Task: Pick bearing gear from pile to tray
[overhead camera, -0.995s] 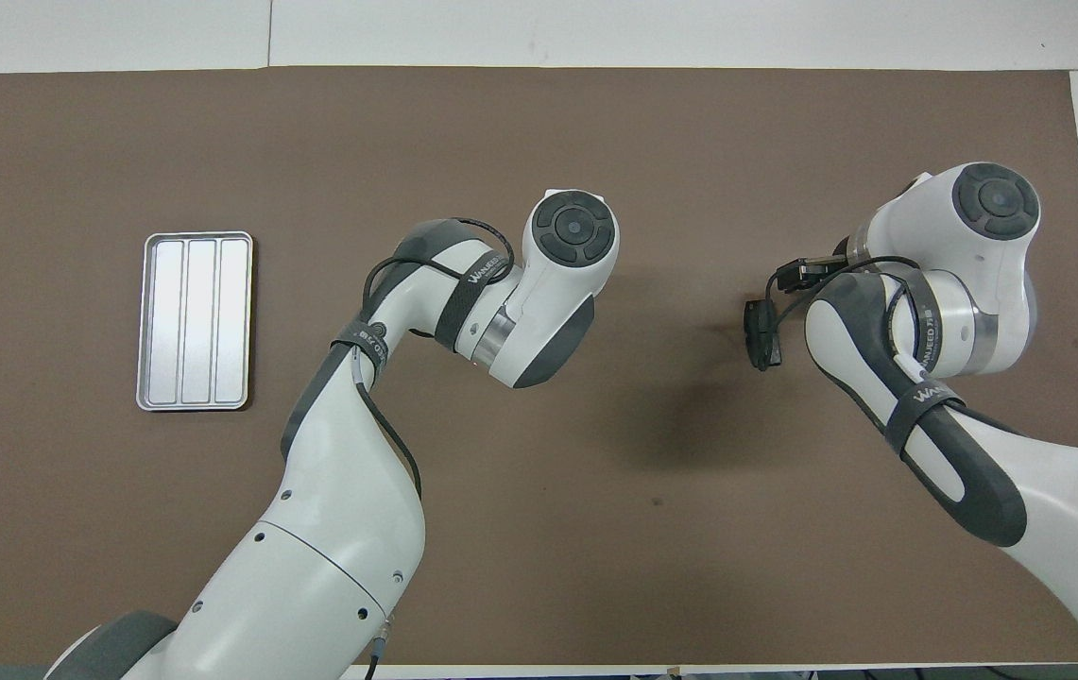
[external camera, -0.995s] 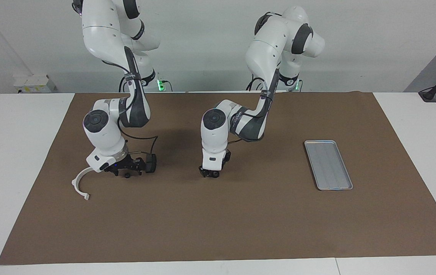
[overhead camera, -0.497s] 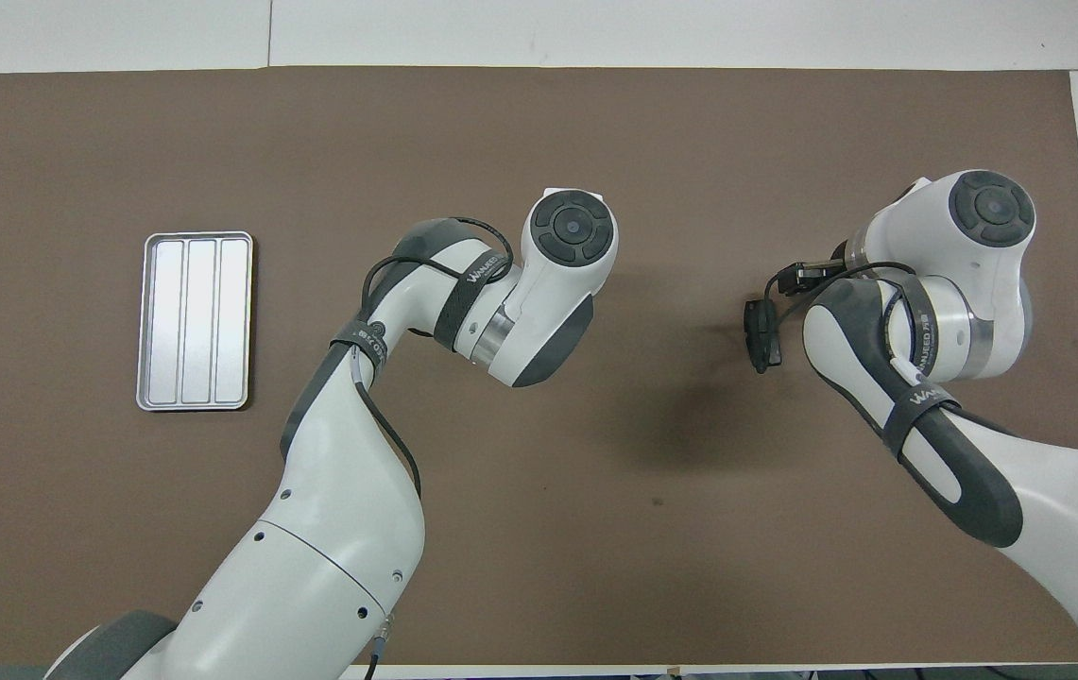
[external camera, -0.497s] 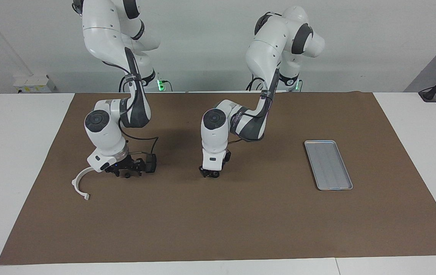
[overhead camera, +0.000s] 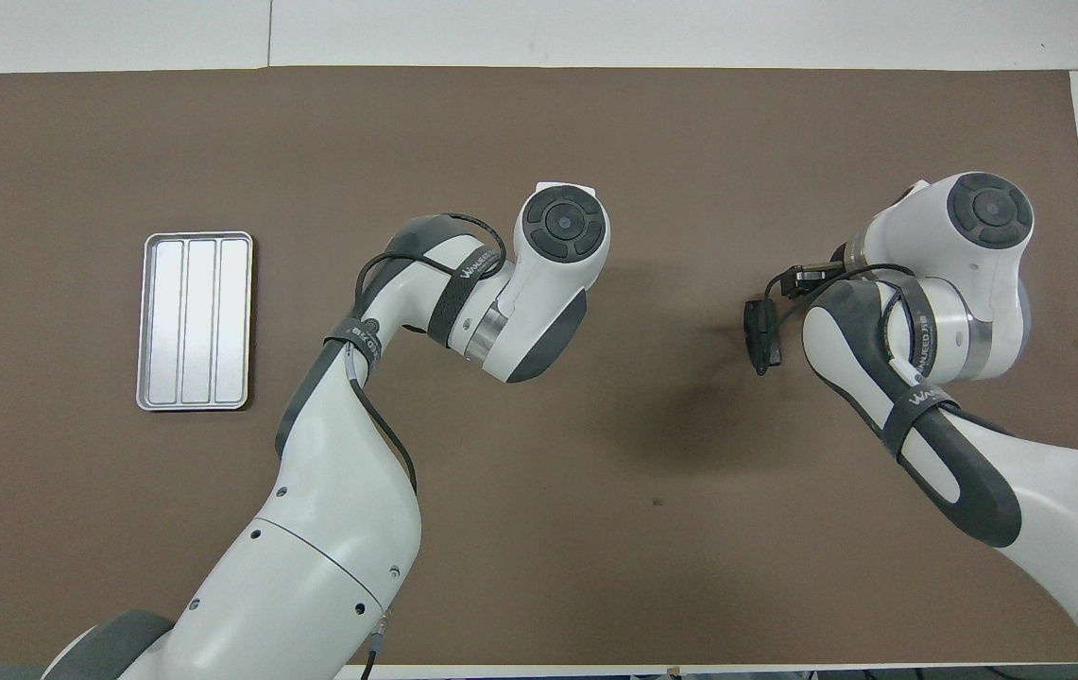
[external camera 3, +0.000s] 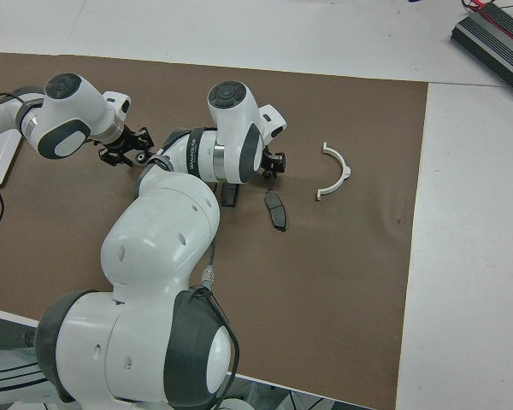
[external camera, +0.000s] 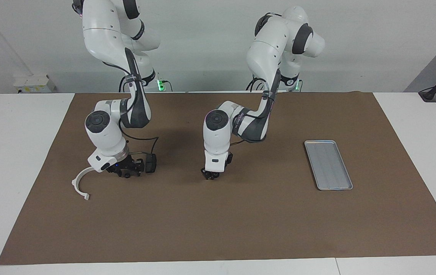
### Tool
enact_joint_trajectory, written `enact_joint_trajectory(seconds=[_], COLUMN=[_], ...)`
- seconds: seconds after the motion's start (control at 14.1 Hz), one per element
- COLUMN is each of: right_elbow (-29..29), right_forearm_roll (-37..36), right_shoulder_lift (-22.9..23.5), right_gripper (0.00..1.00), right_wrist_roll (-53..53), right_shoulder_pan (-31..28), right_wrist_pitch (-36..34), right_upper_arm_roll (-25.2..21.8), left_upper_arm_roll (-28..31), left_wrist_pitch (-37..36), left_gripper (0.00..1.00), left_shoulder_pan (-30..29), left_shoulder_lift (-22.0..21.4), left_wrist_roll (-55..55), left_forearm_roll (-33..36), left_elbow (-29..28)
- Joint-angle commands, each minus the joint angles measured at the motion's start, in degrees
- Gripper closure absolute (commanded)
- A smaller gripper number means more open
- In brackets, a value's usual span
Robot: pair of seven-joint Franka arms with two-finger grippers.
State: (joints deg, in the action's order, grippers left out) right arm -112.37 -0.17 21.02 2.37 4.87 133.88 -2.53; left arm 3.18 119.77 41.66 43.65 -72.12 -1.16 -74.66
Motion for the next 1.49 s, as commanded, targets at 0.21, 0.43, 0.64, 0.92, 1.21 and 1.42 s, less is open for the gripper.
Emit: enact_joint_trajectory(seconds=[0.21,0.43,0.64,0.92,1.21,1.42], right_elbow=[-0.74,-0.74,-0.74,-0.66,3.02,12.14], right_forearm_roll=[0.61,0.61,0.61,0.61,0.7,0.44], right_shoulder_lift=[0.07,0.25,0.25,0.34,0.08,-0.28], right_gripper=[0.46,0.7,0.96,1.0,1.0,1.0], right_wrist_roll=[-1.85,-1.93,-1.93,-1.93,-0.8,1.31], right_shoulder_pan=[-0.83,-0.92,-1.0,-1.09,-0.66,-0.21], right_wrist_pitch=[1.65,2.96,3.5,3.59,1.05,-8.51], right_upper_arm_roll=[0.33,0.33,0.33,0.33,0.24,0.42], left_upper_arm_roll=[0.95,0.95,1.04,1.3,1.21,1.21], left_wrist_pitch=[1.52,1.61,0.04,-5.06,-12.36,-11.93], left_gripper=[0.54,0.84,1.0,1.0,1.0,1.0], left_shoulder_pan=[0.52,1.23,0.62,-2.0,-7.19,-12.9], left_shoulder_lift=[1.61,1.44,1.35,-4.6,-13.4,-19.37], left_wrist_roll=[-0.92,-1.97,-1.62,-0.4,13.19,24.0], left_forearm_roll=[0.99,1.07,1.95,3.62,3.01,2.92], left_elbow=[0.48,0.31,0.39,-0.74,-7.23,-13.99])
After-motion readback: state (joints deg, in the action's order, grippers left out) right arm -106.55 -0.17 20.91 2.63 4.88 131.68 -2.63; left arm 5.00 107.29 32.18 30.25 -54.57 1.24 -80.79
